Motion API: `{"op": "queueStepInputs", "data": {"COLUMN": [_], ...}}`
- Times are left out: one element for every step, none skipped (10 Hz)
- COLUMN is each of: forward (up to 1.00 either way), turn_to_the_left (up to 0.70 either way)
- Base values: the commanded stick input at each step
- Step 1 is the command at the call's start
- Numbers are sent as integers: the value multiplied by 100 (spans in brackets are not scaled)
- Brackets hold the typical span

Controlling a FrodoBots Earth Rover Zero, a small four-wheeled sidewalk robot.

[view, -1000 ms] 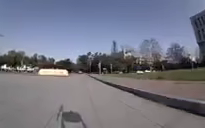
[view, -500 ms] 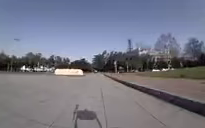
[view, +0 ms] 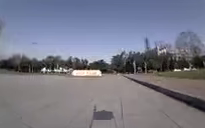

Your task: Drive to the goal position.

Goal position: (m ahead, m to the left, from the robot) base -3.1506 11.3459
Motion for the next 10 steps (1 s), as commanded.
{"op": "queueStepInputs", "data": {"forward": [100,100,100,100,100,100,100,100,100,100], "turn_to_the_left": [3,3,3,3,-4,-27,-11,3,3,-16]}}
